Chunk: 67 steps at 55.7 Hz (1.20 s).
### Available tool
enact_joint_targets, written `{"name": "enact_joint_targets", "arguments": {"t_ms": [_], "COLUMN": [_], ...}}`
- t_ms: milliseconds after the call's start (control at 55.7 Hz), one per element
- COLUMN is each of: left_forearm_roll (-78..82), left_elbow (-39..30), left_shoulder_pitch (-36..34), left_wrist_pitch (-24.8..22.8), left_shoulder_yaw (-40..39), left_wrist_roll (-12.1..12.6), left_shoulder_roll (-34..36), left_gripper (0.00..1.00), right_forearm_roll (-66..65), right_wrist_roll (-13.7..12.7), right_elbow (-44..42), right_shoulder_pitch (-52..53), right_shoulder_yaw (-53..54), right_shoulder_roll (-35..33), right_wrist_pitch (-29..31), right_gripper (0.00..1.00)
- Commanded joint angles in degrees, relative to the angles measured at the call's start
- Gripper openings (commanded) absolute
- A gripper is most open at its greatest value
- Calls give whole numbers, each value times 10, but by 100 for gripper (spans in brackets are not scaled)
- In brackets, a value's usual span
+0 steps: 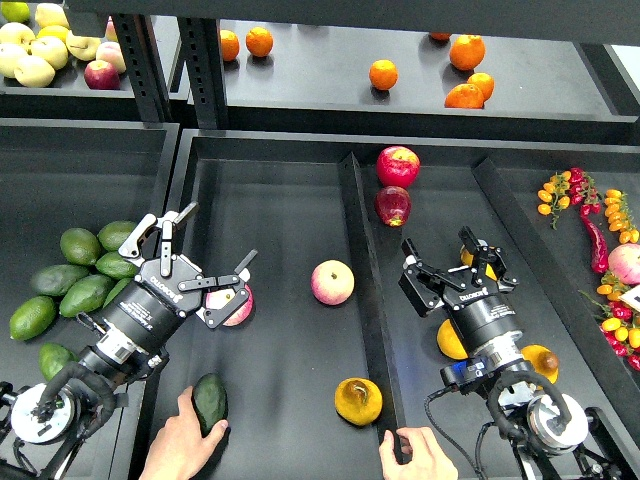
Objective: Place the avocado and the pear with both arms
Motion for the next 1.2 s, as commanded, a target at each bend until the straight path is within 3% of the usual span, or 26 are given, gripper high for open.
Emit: {"name": "enact_joint_targets", "arguments": {"t_ms": [0,1185], "left_forearm_roll": [-1,3], "left_elbow": [0,1], "left_shoulder_pitch": [0,-2], "left_wrist_pitch": [0,0], "left_shoulder_yaw": [2,1], "left_wrist_roll": [-1,-8], "left_shoulder_roll": [0,0], "left_gripper": [100,100], "right_forearm_roll": [0,0], "right_wrist_roll": [0,-1], "right_elbow": [0,0], "right_shoulder_pitch": [-1,-7], "right_shoulder_yaw": [0,-4], "right_shoulder_roll": [0,0], "right_wrist_pitch": [0,3], "right_gripper": [100,100]}}
